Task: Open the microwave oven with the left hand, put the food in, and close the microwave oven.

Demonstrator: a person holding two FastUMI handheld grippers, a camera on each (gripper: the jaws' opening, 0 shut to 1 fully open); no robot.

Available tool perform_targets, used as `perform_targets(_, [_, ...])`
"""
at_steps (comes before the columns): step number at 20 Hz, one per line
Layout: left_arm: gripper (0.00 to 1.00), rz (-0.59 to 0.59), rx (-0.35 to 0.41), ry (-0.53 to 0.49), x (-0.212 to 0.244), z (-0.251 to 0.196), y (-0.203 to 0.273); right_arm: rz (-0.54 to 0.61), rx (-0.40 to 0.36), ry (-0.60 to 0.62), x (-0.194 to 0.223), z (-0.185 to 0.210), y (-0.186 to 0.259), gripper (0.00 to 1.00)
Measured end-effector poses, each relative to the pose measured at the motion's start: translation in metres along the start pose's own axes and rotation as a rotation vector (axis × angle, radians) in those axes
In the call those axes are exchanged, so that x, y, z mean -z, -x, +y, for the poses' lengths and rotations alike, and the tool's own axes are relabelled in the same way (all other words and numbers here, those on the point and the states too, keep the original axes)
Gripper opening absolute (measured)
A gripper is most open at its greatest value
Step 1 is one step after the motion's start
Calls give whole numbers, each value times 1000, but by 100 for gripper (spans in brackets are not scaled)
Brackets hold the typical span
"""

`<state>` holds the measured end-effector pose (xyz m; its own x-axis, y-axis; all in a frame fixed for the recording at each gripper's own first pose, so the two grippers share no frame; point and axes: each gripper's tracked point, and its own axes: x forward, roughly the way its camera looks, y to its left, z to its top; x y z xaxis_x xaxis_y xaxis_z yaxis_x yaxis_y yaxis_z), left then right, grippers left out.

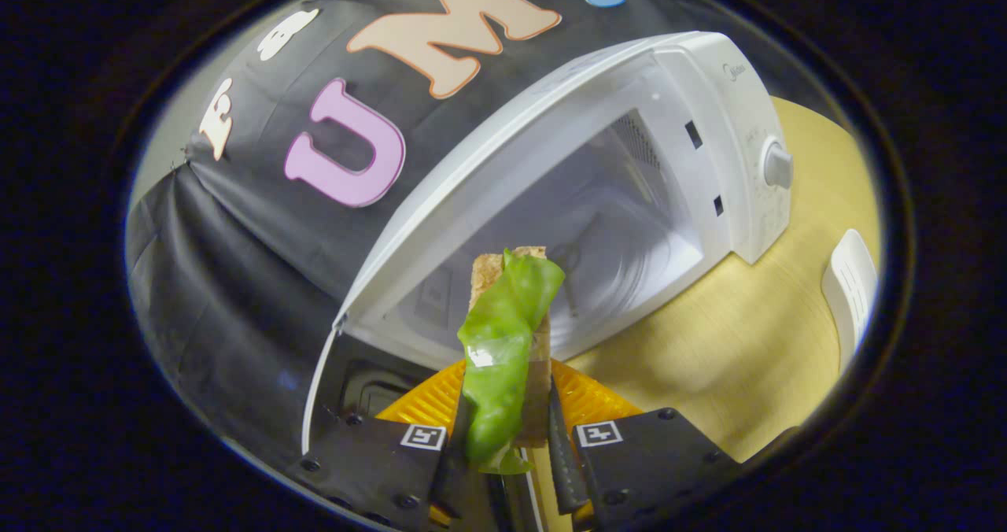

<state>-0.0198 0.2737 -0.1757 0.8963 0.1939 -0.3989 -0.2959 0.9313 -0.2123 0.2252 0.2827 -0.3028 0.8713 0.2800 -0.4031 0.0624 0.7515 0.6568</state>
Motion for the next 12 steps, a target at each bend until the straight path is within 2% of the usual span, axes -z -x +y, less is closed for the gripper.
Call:
perform_targets(2, [96, 9, -40, -12, 5, 12, 1, -56, 13, -37, -16, -2, -15, 45])
perform_targets(3, [96, 22, -54, -21, 9, 16, 2, -64, 16, -45, -16, -3, -21, 42])
perform_targets(4, [96, 44, -63, -31, 15, 20, 3, -80, 18, -43, -16, -3, -27, 45])
perform_targets(8, [95, 71, -56, -58, 19, 20, 2, -103, 40, -46, -11, -7, -54, 46])
perform_targets(9, [92, 75, -51, -75, 20, 18, 3, -106, 48, -53, -12, -9, -61, 46])
perform_targets(10, [96, 75, -44, -93, 19, 18, 5, -111, 56, -58, -14, -12, -67, 38])
perform_targets(11, [96, 74, -39, -104, 19, 17, 6, -118, 70, -57, -17, -17, -73, 46])
perform_targets(12, [92, 77, -34, -107, 20, 17, 8, -129, 89, -51, -20, -22, -77, 46])
